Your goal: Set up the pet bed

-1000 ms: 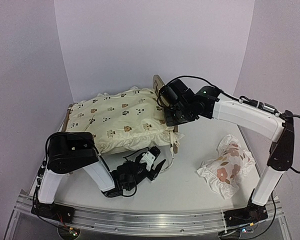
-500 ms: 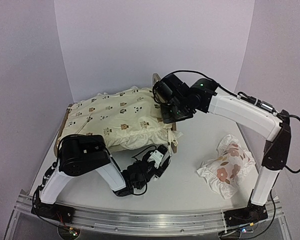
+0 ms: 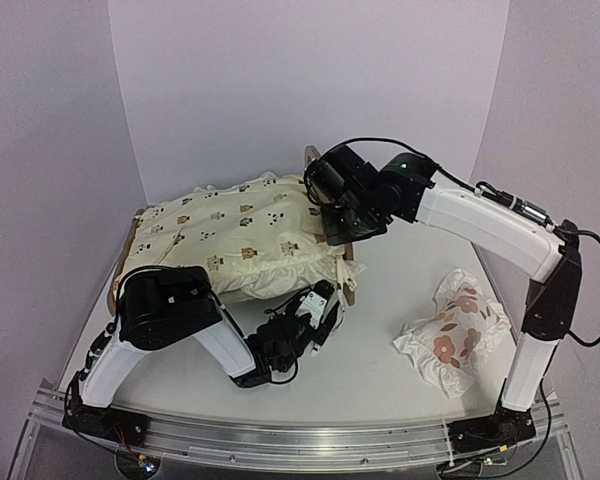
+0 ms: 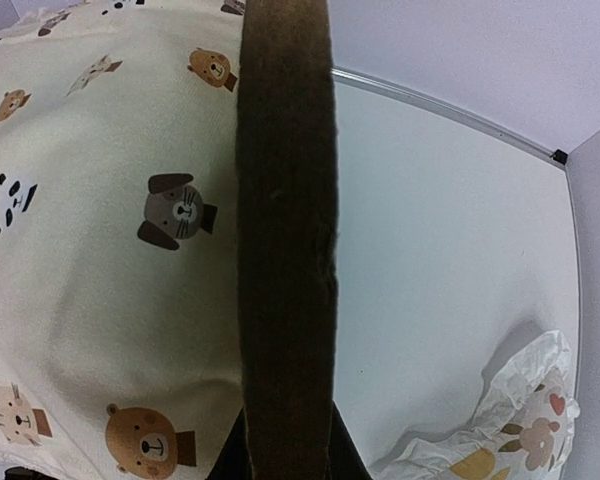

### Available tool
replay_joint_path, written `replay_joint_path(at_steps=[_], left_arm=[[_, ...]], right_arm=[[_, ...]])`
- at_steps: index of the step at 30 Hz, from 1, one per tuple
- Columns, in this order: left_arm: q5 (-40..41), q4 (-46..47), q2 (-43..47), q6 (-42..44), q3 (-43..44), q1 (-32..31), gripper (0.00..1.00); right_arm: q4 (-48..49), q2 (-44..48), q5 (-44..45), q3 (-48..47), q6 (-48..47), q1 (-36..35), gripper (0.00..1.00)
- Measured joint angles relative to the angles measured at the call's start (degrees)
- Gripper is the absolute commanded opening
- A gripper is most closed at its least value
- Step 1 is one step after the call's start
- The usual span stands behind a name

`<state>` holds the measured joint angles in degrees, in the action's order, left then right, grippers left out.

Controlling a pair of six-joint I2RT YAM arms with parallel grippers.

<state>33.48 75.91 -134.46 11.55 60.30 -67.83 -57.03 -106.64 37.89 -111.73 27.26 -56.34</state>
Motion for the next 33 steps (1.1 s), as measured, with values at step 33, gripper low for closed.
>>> replay_joint_path(at_steps=[33], left_arm=[[10.18, 2.28, -12.35, 27.61, 24.34, 1.02, 0.38]], right_arm=[[-7.66, -2.46, 2.18, -9.57, -3.23, 0.42, 0.0]])
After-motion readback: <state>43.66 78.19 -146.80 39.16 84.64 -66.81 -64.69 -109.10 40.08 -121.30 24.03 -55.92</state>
